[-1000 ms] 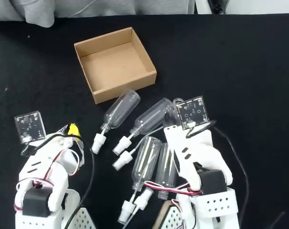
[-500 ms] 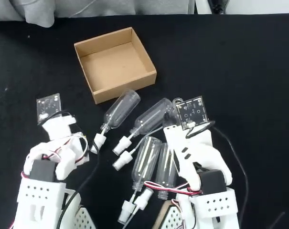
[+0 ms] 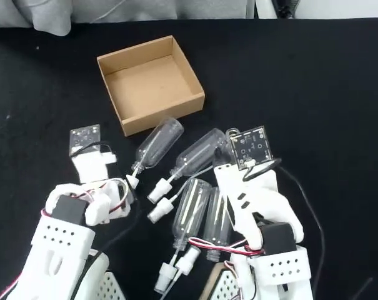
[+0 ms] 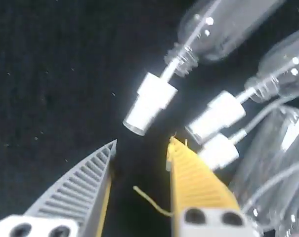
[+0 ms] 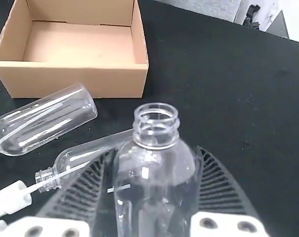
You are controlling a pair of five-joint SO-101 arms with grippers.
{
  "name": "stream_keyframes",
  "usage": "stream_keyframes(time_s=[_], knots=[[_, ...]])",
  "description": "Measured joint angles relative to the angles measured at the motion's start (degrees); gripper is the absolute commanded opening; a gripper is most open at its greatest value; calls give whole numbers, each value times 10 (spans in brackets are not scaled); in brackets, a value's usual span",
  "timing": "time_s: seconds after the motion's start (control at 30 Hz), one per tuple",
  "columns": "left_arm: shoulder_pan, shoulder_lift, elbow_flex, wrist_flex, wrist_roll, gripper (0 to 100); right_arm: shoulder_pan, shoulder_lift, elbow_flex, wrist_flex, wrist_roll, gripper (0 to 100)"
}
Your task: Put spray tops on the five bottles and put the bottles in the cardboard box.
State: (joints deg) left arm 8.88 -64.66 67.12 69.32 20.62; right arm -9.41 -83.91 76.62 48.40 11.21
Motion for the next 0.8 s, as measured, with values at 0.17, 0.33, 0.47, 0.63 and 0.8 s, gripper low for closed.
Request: stream_keyframes(time_s=[0.17, 0.33, 0.47, 0.63, 0.8], knots=[[69, 30, -34, 27, 4, 155, 28, 0, 0, 0, 0, 152], [142, 76, -64, 32, 4, 155, 75, 0, 0, 0, -29, 152], [202, 110, -84, 32, 5, 155, 105, 0, 0, -4, -36, 152], [267, 127, -101, 32, 40, 155, 117, 0, 0, -16, -36, 152], [339, 127, -104, 32, 66, 155, 124, 0, 0, -27, -36, 152]])
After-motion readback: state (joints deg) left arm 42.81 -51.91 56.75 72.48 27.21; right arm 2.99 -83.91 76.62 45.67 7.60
